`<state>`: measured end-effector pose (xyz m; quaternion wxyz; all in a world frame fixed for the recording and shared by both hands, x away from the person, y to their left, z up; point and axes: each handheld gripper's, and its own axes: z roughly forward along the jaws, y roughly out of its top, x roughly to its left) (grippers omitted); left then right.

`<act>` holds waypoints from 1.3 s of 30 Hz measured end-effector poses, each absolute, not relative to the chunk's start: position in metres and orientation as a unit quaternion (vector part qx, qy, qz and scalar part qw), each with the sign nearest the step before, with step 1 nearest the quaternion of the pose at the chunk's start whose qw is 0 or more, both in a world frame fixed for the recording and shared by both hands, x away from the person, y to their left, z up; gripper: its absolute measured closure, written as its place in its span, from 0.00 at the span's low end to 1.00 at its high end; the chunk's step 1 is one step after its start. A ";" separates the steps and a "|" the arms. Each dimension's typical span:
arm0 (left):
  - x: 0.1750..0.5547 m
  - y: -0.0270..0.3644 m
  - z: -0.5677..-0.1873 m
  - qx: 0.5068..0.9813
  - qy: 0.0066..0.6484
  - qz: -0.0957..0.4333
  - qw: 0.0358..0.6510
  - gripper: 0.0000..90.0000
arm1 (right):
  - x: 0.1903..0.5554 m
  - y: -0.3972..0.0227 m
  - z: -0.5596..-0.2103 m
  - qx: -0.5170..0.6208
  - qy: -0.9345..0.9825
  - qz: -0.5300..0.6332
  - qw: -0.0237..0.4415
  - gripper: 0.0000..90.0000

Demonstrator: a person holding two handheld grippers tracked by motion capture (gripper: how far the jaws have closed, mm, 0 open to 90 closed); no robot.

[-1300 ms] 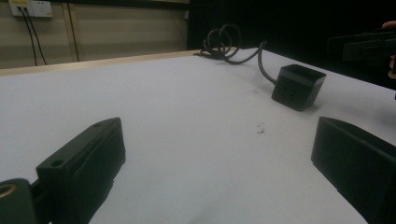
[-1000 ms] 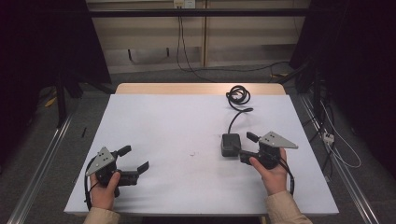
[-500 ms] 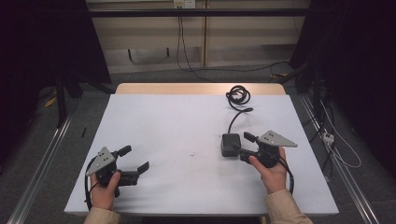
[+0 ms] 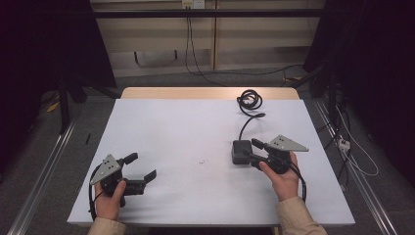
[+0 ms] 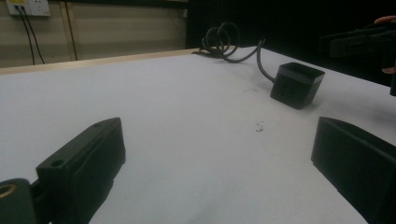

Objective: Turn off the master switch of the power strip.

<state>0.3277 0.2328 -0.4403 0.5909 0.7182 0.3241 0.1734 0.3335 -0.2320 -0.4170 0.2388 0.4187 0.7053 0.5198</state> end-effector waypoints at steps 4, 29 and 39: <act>0.328 0.233 -0.441 0.718 0.324 0.173 0.591 0.03 | 0.335 -0.232 -0.417 0.422 0.705 0.519 0.236 0.58; 0.328 0.232 -0.441 0.717 0.324 0.174 0.592 0.03 | 0.342 -0.230 -0.415 0.424 0.711 0.514 0.224 0.73; 0.328 0.232 -0.441 0.719 0.322 0.174 0.591 0.03 | 0.345 -0.231 -0.417 0.426 0.716 0.505 0.223 0.79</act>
